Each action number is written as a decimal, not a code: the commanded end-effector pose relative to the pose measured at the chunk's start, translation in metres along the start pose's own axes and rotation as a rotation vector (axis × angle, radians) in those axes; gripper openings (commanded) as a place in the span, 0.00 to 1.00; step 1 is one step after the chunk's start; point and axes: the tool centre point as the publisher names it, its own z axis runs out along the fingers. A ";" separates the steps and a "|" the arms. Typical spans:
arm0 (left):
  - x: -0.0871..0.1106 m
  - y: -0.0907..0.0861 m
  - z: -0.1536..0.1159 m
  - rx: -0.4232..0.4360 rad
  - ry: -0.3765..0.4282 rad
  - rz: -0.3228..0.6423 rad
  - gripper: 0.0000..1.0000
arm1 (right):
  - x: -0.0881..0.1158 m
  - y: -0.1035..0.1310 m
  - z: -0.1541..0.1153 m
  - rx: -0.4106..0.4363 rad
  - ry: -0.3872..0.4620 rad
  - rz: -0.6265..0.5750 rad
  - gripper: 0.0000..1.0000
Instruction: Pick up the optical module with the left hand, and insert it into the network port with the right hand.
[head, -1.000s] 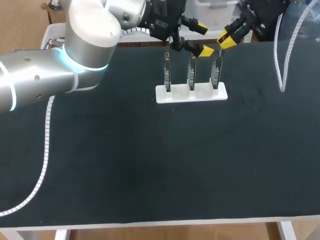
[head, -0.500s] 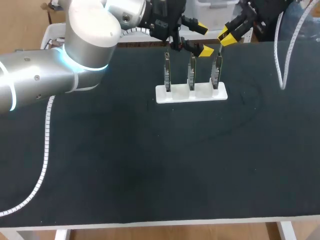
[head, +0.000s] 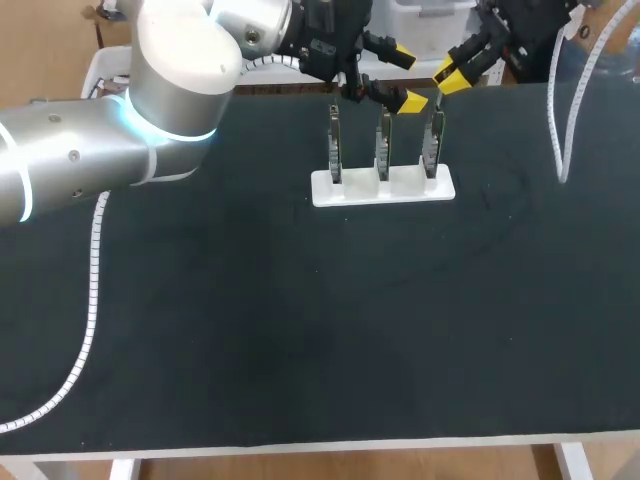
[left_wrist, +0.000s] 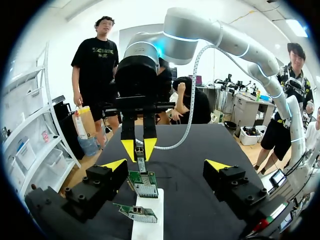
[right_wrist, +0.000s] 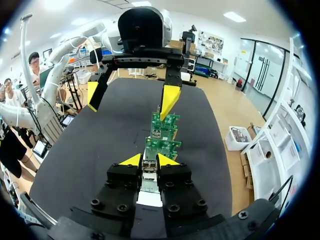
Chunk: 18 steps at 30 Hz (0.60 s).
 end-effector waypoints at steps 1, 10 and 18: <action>-0.001 -0.001 0.000 -0.002 0.004 -0.001 1.00 | 0.002 -0.008 -0.002 -0.251 -0.004 0.003 0.00; -0.001 -0.001 0.000 -0.002 0.004 -0.001 1.00 | 0.001 -0.009 0.002 -0.263 -0.003 0.001 0.00; -0.001 -0.001 0.000 -0.002 0.004 -0.001 1.00 | -0.005 -0.009 0.000 -0.260 0.001 -0.015 0.00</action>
